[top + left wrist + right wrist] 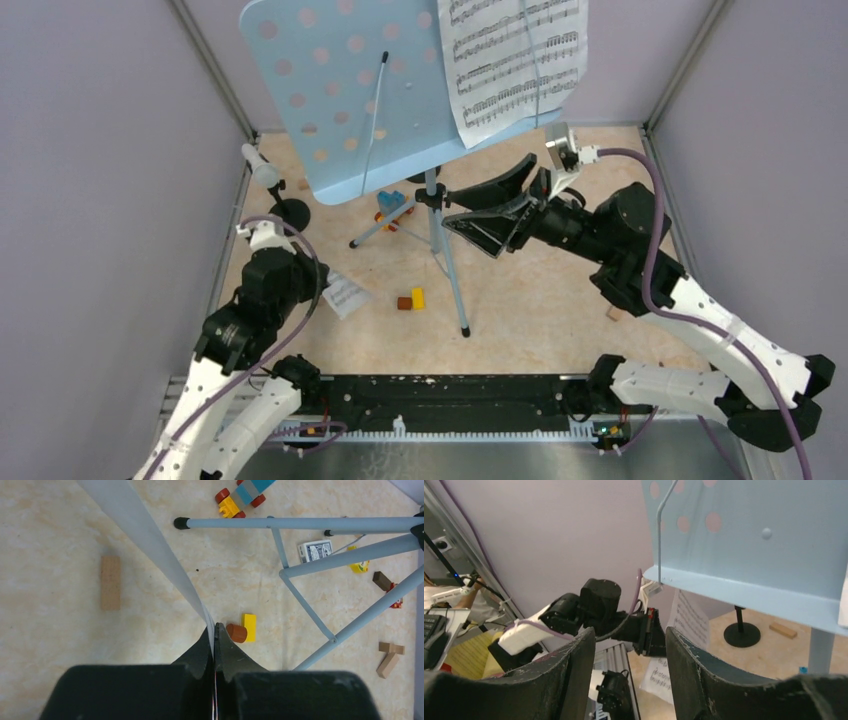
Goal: Pack up the instrument practice props
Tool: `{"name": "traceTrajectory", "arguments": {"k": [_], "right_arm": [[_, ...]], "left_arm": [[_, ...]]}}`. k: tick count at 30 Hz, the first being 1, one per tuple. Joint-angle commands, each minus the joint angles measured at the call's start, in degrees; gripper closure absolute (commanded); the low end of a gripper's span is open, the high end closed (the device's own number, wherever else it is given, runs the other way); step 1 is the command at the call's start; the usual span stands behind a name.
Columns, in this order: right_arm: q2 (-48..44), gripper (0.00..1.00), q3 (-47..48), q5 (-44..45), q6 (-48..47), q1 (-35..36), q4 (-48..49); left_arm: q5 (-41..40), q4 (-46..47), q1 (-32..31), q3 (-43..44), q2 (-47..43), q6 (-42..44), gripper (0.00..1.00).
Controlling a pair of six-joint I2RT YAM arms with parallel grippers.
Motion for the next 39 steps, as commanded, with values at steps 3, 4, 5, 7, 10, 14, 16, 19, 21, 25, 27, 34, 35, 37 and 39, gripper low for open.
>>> {"name": "traceTrajectory", "arguments": {"k": [3,4,5,7,10,14,16,19,21,25,27,34,35,37,39], "right_arm": [[-7.02,0.46,-5.15,2.50,-3.85,0.68,-5.74],[-7.87,0.46,-5.98,3.04,-4.05,0.63,-6.53],[-8.59,0.46,-6.64,3.74,-4.21,0.62,-7.25],[-9.96,0.46,-8.05,5.21,-4.50,0.62,-8.96],[-11.63,0.46,-9.81,7.14,-4.62,0.62,-10.53],[-13.15,0.46,-11.63,9.44,-4.91,0.62,-12.64],[-13.50,0.46,-12.37,10.49,-5.05,0.62,-13.62],[-13.78,0.46,-13.09,11.62,-4.97,0.64,-14.95],[-14.05,0.46,-13.46,12.21,-4.91,0.63,-15.93],[-14.87,0.46,-14.18,14.07,-4.71,0.67,-17.42],[-15.36,0.46,-14.60,14.92,-4.64,0.67,-18.03],[-16.05,0.46,-13.57,20.36,-5.37,0.59,-24.64],[-15.98,0.46,-12.97,21.97,-5.80,0.62,-26.06],[-15.65,0.46,-11.44,24.05,-6.54,0.61,-29.20],[-15.44,0.46,-9.79,26.92,-6.96,0.62,-33.01]], "left_arm": [[4.69,10.90,-0.07,2.75,8.56,7.27,1.00],[5.20,11.40,0.00,3.11,9.97,7.92,1.00],[5.32,11.77,0.02,3.21,10.89,8.08,1.00],[5.89,12.27,0.44,2.63,11.92,7.67,1.00],[8.76,13.25,2.30,-0.74,12.61,6.07,1.00],[14.25,14.61,9.09,-6.60,13.75,5.52,1.00],[16.48,14.71,13.74,-8.99,14.69,6.39,0.98],[13.38,16.47,15.84,-9.56,17.35,6.58,0.92],[11.52,15.38,17.28,-7.18,20.23,6.47,0.92],[8.25,16.37,19.88,-4.98,23.67,6.32,0.70],[7.65,16.64,21.52,-4.49,24.84,5.90,0.49],[6.90,14.90,26.52,-2.59,23.14,5.76,0.16],[5.97,13.96,26.63,-1.94,22.05,5.85,0.13],[3.91,11.36,26.65,0.29,19.65,6.59,0.08],[0.59,8.14,26.65,4.49,17.02,8.94,0.06]]}}
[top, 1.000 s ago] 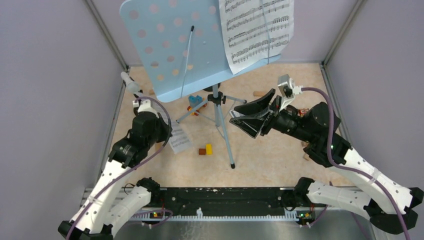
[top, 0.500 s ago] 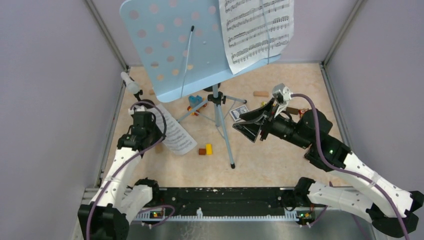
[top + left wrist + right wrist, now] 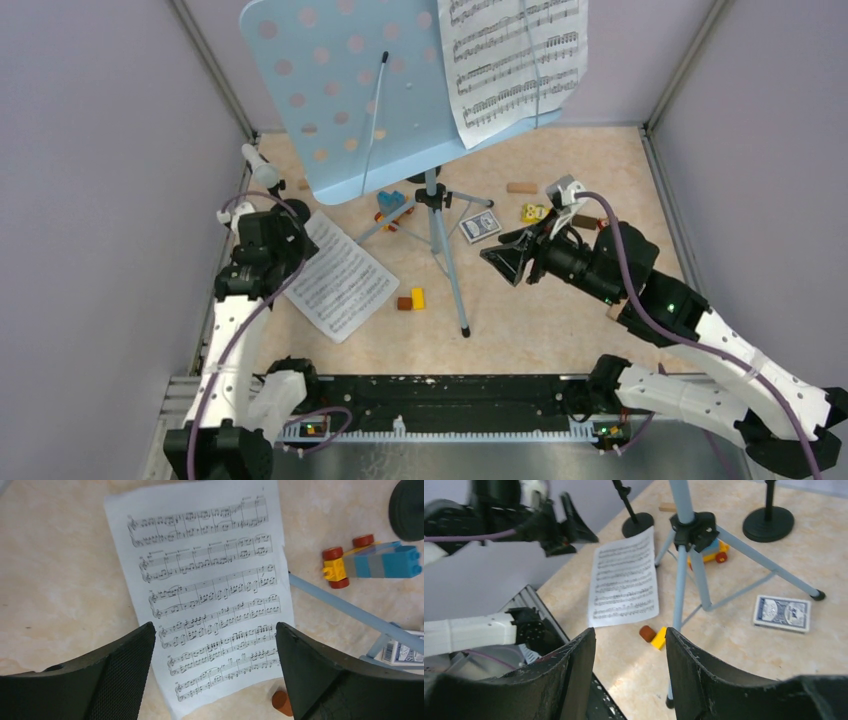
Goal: Pack up the instrument practice props
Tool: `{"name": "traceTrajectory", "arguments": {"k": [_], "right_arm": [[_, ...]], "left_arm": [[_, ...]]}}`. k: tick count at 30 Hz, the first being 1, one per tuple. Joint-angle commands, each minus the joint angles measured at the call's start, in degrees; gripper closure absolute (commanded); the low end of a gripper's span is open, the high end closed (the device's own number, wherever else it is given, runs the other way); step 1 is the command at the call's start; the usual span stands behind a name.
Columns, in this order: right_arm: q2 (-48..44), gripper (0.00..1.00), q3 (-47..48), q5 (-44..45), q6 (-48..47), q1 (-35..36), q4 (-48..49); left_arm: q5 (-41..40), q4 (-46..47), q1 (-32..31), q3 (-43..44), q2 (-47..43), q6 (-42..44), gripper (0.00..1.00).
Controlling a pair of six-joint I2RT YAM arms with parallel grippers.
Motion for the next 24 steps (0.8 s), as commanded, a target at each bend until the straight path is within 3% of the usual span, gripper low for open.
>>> {"name": "traceTrajectory", "arguments": {"k": [1,4,7,14,17,20,24], "right_arm": [[0.21,0.46,6.19,8.55,-1.79,0.57,-9.12],[1.70,0.45,11.44,13.18,-2.04,0.54,-14.97],[3.31,0.45,16.42,15.94,-3.63,0.55,-18.61],[6.09,0.45,26.31,19.20,-6.23,0.51,-24.27],[5.68,0.45,27.63,18.53,-6.14,0.62,-24.97],[4.49,0.45,26.73,15.56,-6.11,0.56,-24.29],[3.14,0.45,25.51,12.14,-6.89,0.56,-22.98]], "left_arm": [[-8.04,-5.64,0.33,10.55,-6.86,4.34,0.05],[-15.46,-12.39,0.33,20.91,-11.03,8.71,0.04],[-15.76,-13.00,0.38,31.07,-15.12,14.03,0.05],[12.60,-7.02,-1.33,53.46,-11.38,21.79,0.11],[15.74,-4.77,-2.67,63.91,-8.55,22.52,0.10],[23.84,-0.15,-8.22,71.75,-5.31,23.48,0.10],[34.34,3.70,-20.54,76.47,1.31,26.23,0.13]]}}
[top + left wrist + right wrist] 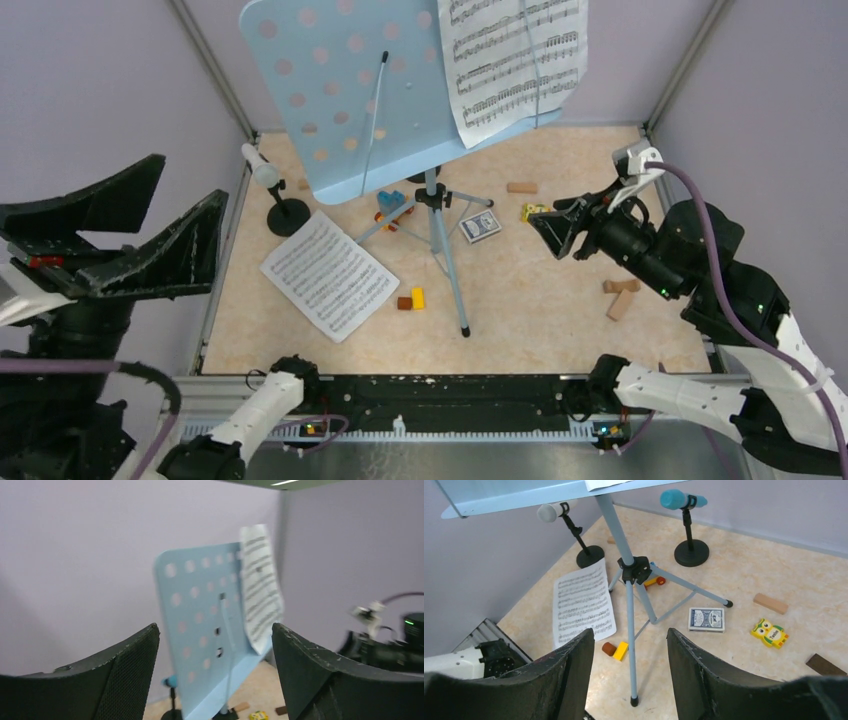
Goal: Pack up the instrument practice props
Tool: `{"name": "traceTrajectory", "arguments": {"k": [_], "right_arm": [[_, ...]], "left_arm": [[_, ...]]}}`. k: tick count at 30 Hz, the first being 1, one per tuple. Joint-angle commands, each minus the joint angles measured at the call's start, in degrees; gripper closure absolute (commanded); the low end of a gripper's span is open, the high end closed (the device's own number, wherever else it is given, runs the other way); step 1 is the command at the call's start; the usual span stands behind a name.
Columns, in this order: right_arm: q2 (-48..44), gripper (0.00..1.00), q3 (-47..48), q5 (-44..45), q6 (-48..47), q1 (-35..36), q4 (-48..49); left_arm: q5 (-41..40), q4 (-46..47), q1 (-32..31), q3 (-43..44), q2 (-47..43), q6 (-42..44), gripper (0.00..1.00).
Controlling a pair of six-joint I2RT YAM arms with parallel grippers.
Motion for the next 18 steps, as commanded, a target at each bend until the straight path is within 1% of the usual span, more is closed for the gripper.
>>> {"name": "traceTrajectory", "arguments": {"k": [1,5,8,10,12,15,18], "right_arm": [[-1.61,0.45,-0.03,-3.63,-1.90,0.54,0.60],[-2.00,0.45,1.71,-2.07,-2.34,0.58,-1.78],[-2.92,0.45,2.27,-0.74,-2.31,0.60,-3.12],[-3.89,0.45,1.96,0.12,-1.66,0.54,-3.23],[-4.85,0.45,1.61,0.67,-0.99,0.55,-2.72],[-6.11,0.45,0.57,1.12,-0.68,0.58,-0.99],[-5.87,0.44,0.39,1.18,-1.37,0.55,0.10]], "left_arm": [[14.21,5.58,-12.48,3.41,8.80,5.65,0.14],[13.00,4.03,-25.73,4.72,14.28,10.67,0.14],[12.62,3.62,-32.85,5.68,18.14,12.35,0.15],[10.11,3.03,-37.70,6.89,20.65,13.01,0.16],[6.11,2.49,-42.46,8.22,23.04,15.46,0.17],[1.69,3.86,-46.31,8.79,25.38,15.54,0.16],[-0.97,7.43,-46.55,6.95,27.17,12.25,0.17]]}}
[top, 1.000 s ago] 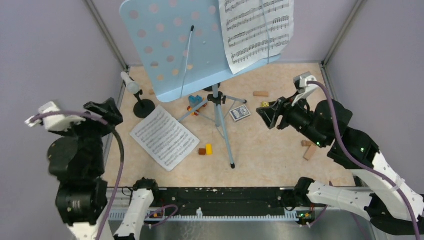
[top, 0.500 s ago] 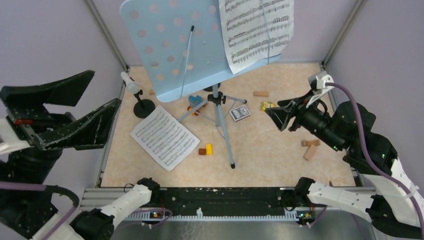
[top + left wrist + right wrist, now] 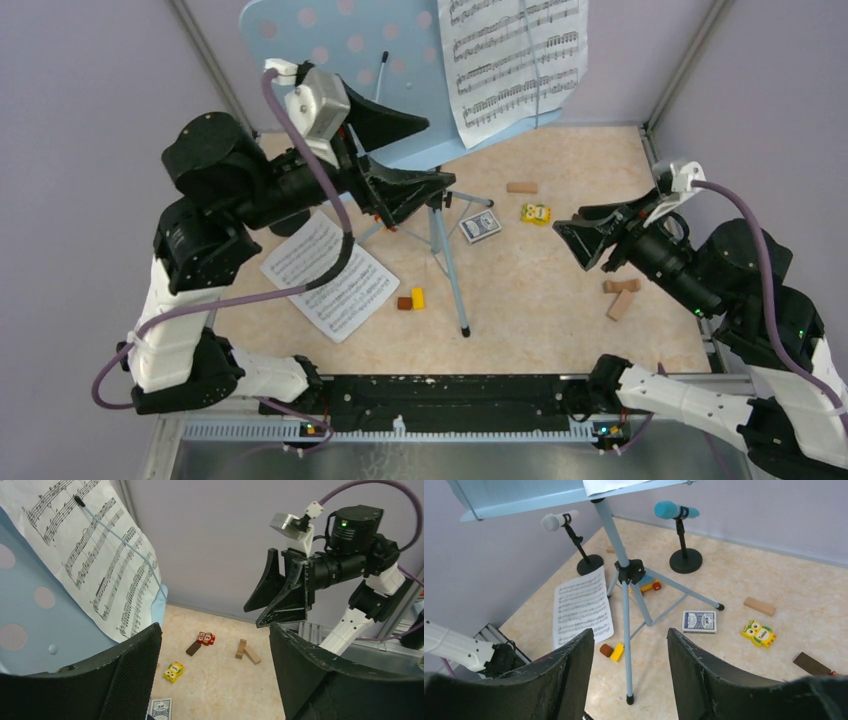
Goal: Pack up the instrument practice props
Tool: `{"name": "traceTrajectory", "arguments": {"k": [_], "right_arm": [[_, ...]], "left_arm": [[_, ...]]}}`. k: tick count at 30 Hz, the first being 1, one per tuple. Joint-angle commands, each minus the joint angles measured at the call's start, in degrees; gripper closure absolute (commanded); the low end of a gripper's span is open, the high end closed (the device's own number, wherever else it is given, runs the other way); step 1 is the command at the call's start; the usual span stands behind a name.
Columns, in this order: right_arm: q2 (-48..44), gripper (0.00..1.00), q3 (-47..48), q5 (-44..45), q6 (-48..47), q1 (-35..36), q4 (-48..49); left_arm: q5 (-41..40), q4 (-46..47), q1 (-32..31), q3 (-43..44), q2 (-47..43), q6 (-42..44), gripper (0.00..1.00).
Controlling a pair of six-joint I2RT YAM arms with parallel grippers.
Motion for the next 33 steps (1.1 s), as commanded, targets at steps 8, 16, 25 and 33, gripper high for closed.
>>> {"name": "traceTrajectory", "arguments": {"k": [8,16,25,33], "right_arm": [[9.51,0.42,7.68,4.56,-3.66,0.59,-2.24],[11.21,0.40,4.32,5.99,-7.36,0.53,3.86],[7.92,0.39,-5.21,-0.38,-6.37,0.53,8.21],[5.98,0.39,-9.46,-2.90,-5.65,0.56,9.06]], "left_arm": [[-15.60,14.62,-1.12,0.21,5.45,-4.33,0.13],[-15.98,35.02,-1.13,-8.48,4.47,6.74,0.04],[-13.86,56.76,-1.13,-21.29,1.88,14.58,0.02],[-19.77,65.17,-1.15,-24.99,2.49,16.45,0.02]]}}
